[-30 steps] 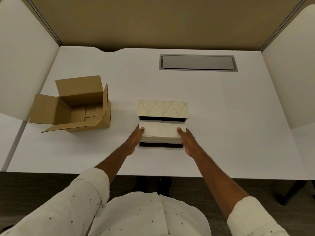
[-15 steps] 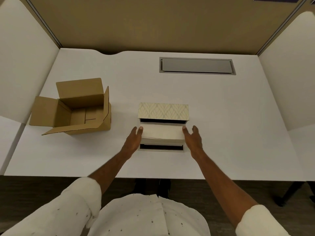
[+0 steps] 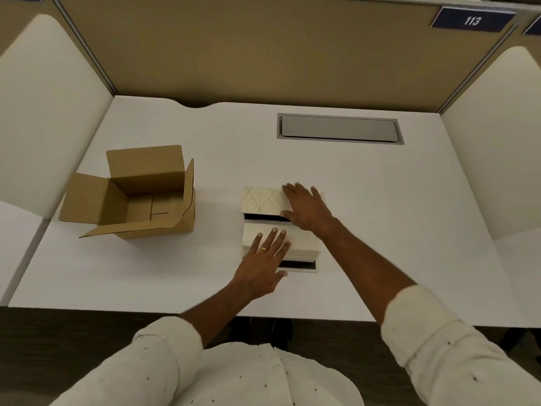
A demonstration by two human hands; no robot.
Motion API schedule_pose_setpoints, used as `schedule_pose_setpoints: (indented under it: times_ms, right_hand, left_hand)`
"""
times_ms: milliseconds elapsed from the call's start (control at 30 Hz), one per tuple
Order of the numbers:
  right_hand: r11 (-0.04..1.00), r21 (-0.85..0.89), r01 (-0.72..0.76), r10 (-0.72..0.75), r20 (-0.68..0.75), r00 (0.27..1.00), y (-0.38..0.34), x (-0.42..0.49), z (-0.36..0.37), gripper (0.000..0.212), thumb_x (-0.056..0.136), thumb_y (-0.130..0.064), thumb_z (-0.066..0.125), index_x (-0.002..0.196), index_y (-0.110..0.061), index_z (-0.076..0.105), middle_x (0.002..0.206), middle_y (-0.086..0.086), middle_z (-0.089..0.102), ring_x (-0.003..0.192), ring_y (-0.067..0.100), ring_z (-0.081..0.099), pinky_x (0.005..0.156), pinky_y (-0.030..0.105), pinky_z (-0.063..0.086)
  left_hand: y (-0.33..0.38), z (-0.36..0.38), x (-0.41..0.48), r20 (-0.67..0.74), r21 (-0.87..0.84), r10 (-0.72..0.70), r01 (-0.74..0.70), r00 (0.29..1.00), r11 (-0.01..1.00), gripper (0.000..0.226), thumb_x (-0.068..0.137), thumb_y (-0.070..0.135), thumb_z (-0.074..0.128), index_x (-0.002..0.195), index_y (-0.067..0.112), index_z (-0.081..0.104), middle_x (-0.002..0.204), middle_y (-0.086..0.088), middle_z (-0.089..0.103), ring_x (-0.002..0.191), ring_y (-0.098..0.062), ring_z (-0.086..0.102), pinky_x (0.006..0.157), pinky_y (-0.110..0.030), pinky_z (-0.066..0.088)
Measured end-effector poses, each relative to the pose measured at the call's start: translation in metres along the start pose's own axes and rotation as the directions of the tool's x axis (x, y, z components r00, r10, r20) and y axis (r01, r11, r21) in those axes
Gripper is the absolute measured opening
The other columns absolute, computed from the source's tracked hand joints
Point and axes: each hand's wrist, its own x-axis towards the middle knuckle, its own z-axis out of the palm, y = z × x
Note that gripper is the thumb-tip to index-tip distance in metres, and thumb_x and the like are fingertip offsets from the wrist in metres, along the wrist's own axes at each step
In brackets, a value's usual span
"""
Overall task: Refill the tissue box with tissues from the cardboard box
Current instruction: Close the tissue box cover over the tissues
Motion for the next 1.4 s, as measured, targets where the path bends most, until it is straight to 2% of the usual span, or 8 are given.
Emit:
schedule_pose_setpoints:
  times_ms: [200,333,500,633,800,1000,1200,1400]
  right_hand:
    - [0.999,-0.023,-0.037,0.036,-0.023,0.999,-0.008,0.003,-0.003,0.077,0.091,-0.042,0.070,0.151,-0.010,0.036,0.155,0.010,0.040,0.139,0.029,0.042,0.115,0.050,0.033]
    - [0.997,-0.053,-0.059,0.057,-0.050,0.997,-0.013,-0.003,-0.003,0.082,0.085,-0.045,0.076,0.150,-0.013,0.037,0.149,0.009,0.044,0.133,0.029,0.045,0.106,0.048,0.040]
    - [0.994,-0.087,-0.069,0.060,-0.095,0.994,-0.021,-0.016,0.004,0.082,0.082,-0.044,0.079,0.148,-0.015,0.040,0.144,0.008,0.045,0.130,0.027,0.044,0.103,0.045,0.042]
    - [0.990,-0.125,-0.066,0.047,-0.152,0.987,-0.027,-0.031,0.016,0.080,0.078,-0.044,0.081,0.143,-0.016,0.044,0.139,0.007,0.048,0.125,0.026,0.046,0.101,0.042,0.044]
    - [0.991,-0.101,-0.084,0.062,-0.202,0.977,-0.032,-0.045,0.028,0.074,0.079,-0.041,0.080,0.141,-0.017,0.047,0.138,0.006,0.051,0.124,0.026,0.047,0.101,0.042,0.042]
    - [0.995,-0.040,-0.092,0.082,-0.210,0.974,-0.037,-0.058,0.039,0.074,0.085,-0.035,0.076,0.149,-0.020,0.042,0.148,0.002,0.049,0.136,0.024,0.043,0.111,0.043,0.034]
    - [0.996,-0.013,-0.083,0.079,-0.205,0.975,-0.035,-0.059,0.034,0.074,0.085,-0.030,0.077,0.149,-0.018,0.043,0.148,0.003,0.052,0.137,0.024,0.044,0.113,0.042,0.032]
    - [0.996,-0.027,-0.086,0.078,-0.215,0.974,-0.036,-0.059,0.035,0.074,0.084,-0.032,0.078,0.148,-0.017,0.044,0.147,0.003,0.054,0.135,0.024,0.046,0.112,0.042,0.033]
  left_hand:
    - [-0.002,0.008,0.000,0.058,-0.066,-0.025,0.029,0.998,0.997,0.081,0.101,0.056,0.038,0.161,0.021,-0.005,0.169,-0.006,-0.014,0.155,-0.027,-0.012,0.126,-0.052,0.002]
    - [-0.001,0.010,0.001,0.063,-0.083,-0.036,0.041,0.997,0.996,0.082,0.100,0.059,0.037,0.161,0.022,-0.005,0.169,-0.005,-0.012,0.156,-0.027,-0.011,0.126,-0.053,0.003]
    - [-0.001,0.011,0.003,0.048,-0.061,-0.046,0.049,0.998,0.997,0.082,0.100,0.063,0.032,0.161,0.021,-0.003,0.169,-0.007,-0.008,0.156,-0.028,-0.006,0.126,-0.055,0.006]
    - [0.000,0.014,-0.003,0.030,-0.038,-0.044,0.045,0.999,0.998,0.084,0.099,0.065,0.031,0.161,0.019,-0.003,0.170,-0.008,0.004,0.156,-0.029,0.005,0.126,-0.055,0.006]
    - [0.001,0.015,-0.004,0.011,-0.045,-0.042,0.042,0.999,0.998,0.082,0.098,0.065,0.033,0.161,0.018,0.010,0.168,-0.009,0.019,0.154,-0.031,0.017,0.124,-0.058,0.013]
    - [0.001,0.022,-0.009,0.001,-0.049,-0.038,0.038,0.999,0.998,0.083,0.098,0.067,0.029,0.160,0.017,0.008,0.168,-0.010,0.016,0.154,-0.032,0.015,0.125,-0.057,0.010]
    - [-0.005,0.025,-0.017,-0.026,-0.061,0.061,-0.063,0.998,0.996,0.081,0.102,0.061,0.028,0.160,0.018,-0.008,0.169,-0.015,0.001,0.156,-0.034,0.003,0.124,-0.059,0.002]
    - [-0.010,0.037,-0.039,-0.238,-0.013,0.184,-0.193,0.954,0.981,0.058,0.102,0.033,0.051,0.152,0.007,0.038,0.162,-0.016,0.031,0.151,-0.032,0.026,0.118,-0.056,0.032]
